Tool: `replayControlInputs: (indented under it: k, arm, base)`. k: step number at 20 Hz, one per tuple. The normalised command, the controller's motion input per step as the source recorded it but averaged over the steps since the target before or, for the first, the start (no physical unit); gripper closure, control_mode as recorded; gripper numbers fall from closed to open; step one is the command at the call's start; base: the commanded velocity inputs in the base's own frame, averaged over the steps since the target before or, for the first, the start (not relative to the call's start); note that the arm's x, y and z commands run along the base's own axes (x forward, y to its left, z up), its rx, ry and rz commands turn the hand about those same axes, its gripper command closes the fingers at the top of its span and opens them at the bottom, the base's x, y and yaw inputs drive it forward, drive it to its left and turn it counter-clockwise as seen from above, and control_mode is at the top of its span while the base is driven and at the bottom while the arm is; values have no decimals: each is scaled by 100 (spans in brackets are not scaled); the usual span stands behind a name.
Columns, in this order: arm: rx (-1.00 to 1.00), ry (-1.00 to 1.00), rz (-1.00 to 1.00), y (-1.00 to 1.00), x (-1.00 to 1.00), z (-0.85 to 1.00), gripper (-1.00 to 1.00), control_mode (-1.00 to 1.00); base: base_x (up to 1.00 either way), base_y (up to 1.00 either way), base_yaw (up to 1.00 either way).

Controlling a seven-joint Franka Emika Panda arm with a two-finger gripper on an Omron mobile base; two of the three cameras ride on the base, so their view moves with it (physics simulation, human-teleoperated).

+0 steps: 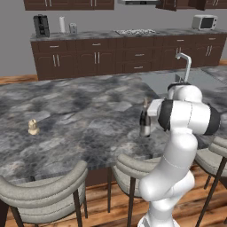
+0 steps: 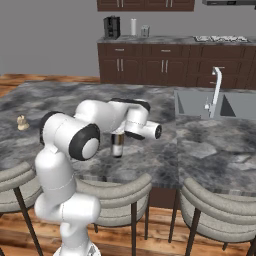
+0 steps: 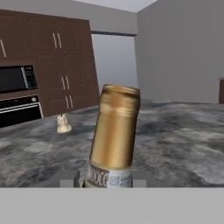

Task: Get the candle and the wine from the cabinet and move them to the dining counter.

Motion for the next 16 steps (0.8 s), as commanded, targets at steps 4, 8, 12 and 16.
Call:
replayControlInputs:
  k: [4,8,12,16]
  arm:
    - [0,-4,4,0,18,-2,100,-100]
    - [0,-9,3,0,3,0,100,-100]
    - [0,-9,2,0,0,0,100,-100]
    - [0,-1,1,1,0,0,100,-100]
  base:
    - [0,0,0]
    - [0,0,0]
    - [0,0,0]
    - [0,0,0]
